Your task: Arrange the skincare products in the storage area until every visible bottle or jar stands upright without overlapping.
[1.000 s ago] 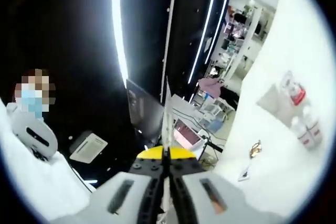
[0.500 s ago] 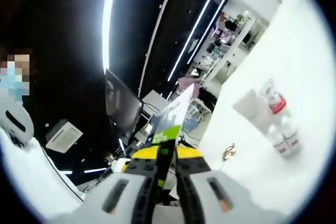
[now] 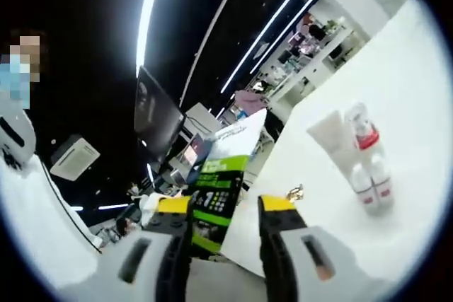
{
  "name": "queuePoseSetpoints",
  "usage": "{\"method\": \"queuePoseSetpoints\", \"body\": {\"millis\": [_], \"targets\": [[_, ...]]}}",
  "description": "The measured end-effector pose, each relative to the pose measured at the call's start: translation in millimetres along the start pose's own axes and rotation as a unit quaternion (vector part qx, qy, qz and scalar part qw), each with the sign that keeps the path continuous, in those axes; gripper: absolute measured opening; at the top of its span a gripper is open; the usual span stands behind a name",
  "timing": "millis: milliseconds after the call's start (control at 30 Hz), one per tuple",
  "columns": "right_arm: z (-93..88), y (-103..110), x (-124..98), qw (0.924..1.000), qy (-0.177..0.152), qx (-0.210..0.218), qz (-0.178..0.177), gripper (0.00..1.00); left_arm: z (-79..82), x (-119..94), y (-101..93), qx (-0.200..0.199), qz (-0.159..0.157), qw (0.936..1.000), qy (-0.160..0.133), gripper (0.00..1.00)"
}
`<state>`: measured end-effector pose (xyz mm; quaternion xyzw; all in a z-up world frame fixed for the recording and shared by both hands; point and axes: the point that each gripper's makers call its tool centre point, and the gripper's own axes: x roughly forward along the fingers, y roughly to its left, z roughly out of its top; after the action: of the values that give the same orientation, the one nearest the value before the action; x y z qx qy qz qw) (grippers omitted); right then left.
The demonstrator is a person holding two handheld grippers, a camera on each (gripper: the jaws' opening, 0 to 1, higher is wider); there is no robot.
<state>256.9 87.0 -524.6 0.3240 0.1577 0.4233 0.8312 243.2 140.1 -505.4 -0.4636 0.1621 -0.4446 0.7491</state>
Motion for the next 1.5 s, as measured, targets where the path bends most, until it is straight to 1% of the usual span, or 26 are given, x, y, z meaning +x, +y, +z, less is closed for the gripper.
{"method": "queuePoseSetpoints", "body": {"millis": [67, 133, 200, 300, 333, 367, 433, 533, 700, 867, 1133, 1267, 1367, 1433, 1500], "targets": [[0.3, -1, 0, 1.0, -0.001, 0.0, 0.0, 0.47, 2.0, -1, 4.9, 0.004, 0.012, 0.9999, -0.003, 0.0], [1.3, -2, 1, 1.0, -0.001, -0.003, -0.004, 0.52, 5.0, -1, 9.8, 0.004, 0.02, 0.9998, -0.005, 0.0], [0.8, -5, 1, 0.9998, 0.006, -0.014, -0.009, 0.55, 8.2, -1, 14.2, 0.004, 0.024, 0.9997, -0.008, 0.0], [2.6, -9, 1, 0.9993, 0.006, -0.031, -0.018, 0.58, 11.1, 0, 21.6, 0.005, 0.033, 0.9994, -0.008, 0.0], [3.3, -13, 0, 0.9985, 0.007, -0.048, -0.025, 0.59, 11.2, 1, 24.2, 0.007, 0.037, 0.9992, -0.007, 0.0], [2.1, -15, -1, 0.9979, 0.012, -0.056, -0.031, 0.59, 10.7, 1, 29.0, 0.011, 0.047, 0.9988, -0.004, 0.0], [-3.7, -24, -2, 0.9951, 0.033, -0.081, -0.047, 0.62, 9.6, 1, 36.4, 0.012, 0.059, 0.9982, 0.0, 0.0], [-9.6, -33, -4, 0.9904, 0.055, -0.109, -0.065, 0.7, 8.4, 0, 45.1, 0.008, 0.071, 0.9975, 0.001, 0.01], [-10.0, -42, -7, 0.9882, 0.061, -0.116, -0.079, 0.77, 6.6, -1, 62.8, -0.003, 0.092, 0.9957, 0.006, 0.01], [-13.5, -58, -10, 0.9817, 0.084, -0.136, -0.104, 0.85, 5.7, -1, 77.4, -0.01, 0.107, 0.9941, 0.012, 0.01], [-15.1, -78, -20, 0.9733, 0.102, -0.155, -0.136, 0.91, 0.3, 3, 99.8, -0.025, 0.128, 0.9912, 0.022, 0.02], [-15.1, -86, -26, 0.9707, 0.106, -0.157, -0.149, 0.94, -4.8, 6, 111.6, -0.028, 0.14, 0.9892, 0.032, 0.02], [-15.6, -91, -30, 0.9674, 0.112, -0.162, -0.159, 0.95, -9.5, 9, 121.1, -0.028, 0.148, 0.9876, 0.044, 0.02], [-15.5, -96, -33, 0.9644, 0.116, -0.167, -0.17, 0.99, -12.8, 12, 126.8, -0.029, 0.153, 0.9865, 0.051, 0.02], [-15.0, -98, -35, 0.9637, 0.116, -0.166, -0.174, 1.0, -15.2, 14, 131.7, -0.03, 0.155, 0.9858, 0.056, 0.02]]}}
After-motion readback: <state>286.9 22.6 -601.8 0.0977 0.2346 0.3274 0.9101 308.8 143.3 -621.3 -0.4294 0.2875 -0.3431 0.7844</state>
